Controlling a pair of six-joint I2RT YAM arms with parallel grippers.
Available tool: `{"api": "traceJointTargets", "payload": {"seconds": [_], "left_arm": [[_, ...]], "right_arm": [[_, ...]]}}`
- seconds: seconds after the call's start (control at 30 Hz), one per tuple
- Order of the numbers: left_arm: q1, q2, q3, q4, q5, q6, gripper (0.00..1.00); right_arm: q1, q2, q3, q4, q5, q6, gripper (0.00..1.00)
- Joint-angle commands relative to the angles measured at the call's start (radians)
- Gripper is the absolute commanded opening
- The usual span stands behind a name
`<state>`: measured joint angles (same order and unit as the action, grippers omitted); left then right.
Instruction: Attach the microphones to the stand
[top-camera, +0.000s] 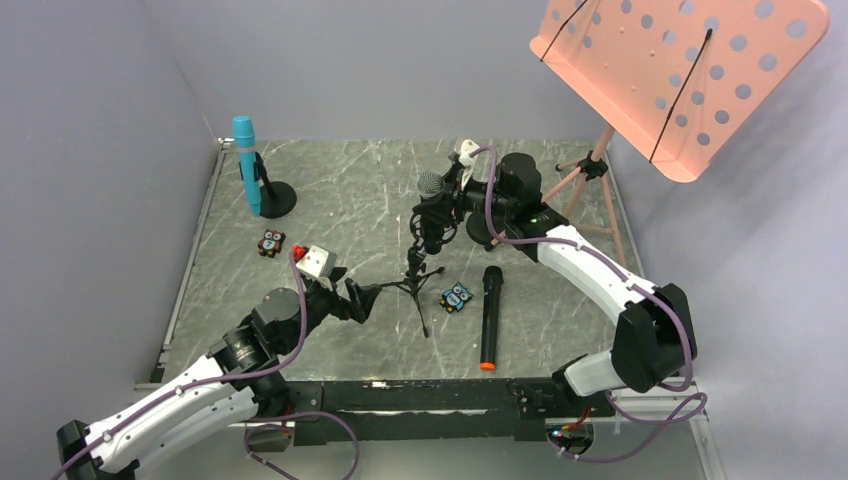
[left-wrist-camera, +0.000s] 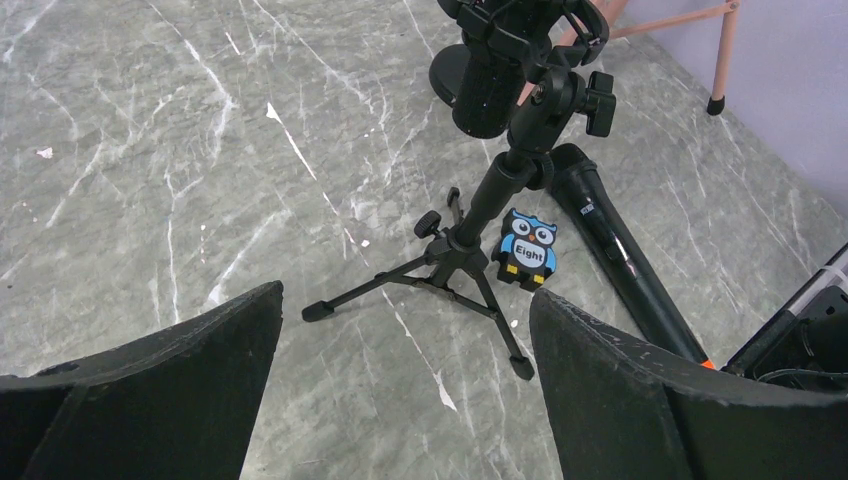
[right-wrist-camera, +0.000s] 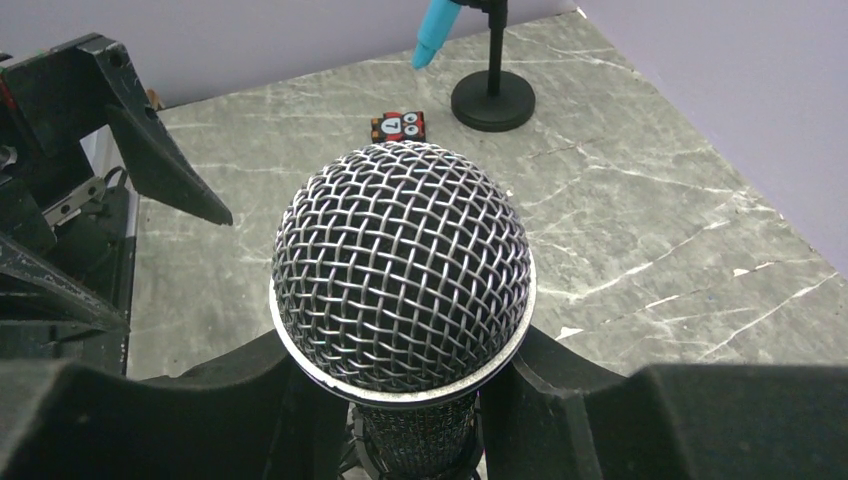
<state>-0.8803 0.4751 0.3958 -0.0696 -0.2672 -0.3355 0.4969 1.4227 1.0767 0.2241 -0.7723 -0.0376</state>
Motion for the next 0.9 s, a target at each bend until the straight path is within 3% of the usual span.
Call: {"api": "traceJointTargets", "payload": {"seconds": [0.0,0.4,0.47,0.7,0.87], "left_arm": [[0.003,0.002,-0.015,0.050,0.012,-0.013,0.97],[0.002,0.028,-0.029,0.120,0.061,-0.018,0.97],[0.003,0.041,-0.029,0.146,0.102,-0.009,0.97],[0.003,0.085,-0.024,0.222,0.227,0.036,0.97],[0.003,0.116,-0.017,0.250,0.252,0.048,0.97]], "right_arm": [[0.008,0.011,-0.040,-0.030,-0.068,-0.004,0.10],[0.008,0.025,-0.050,-0.078,-0.085,-0.036,0.12],[0.008,0.023,-0.035,-0.082,-0.095,-0.033,0.23],[-0.001,-0.003,0.094,-0.180,-0.089,-0.047,0.75],[-0.024,-0.030,0.119,-0.219,-0.092,-0.067,0.96]]}}
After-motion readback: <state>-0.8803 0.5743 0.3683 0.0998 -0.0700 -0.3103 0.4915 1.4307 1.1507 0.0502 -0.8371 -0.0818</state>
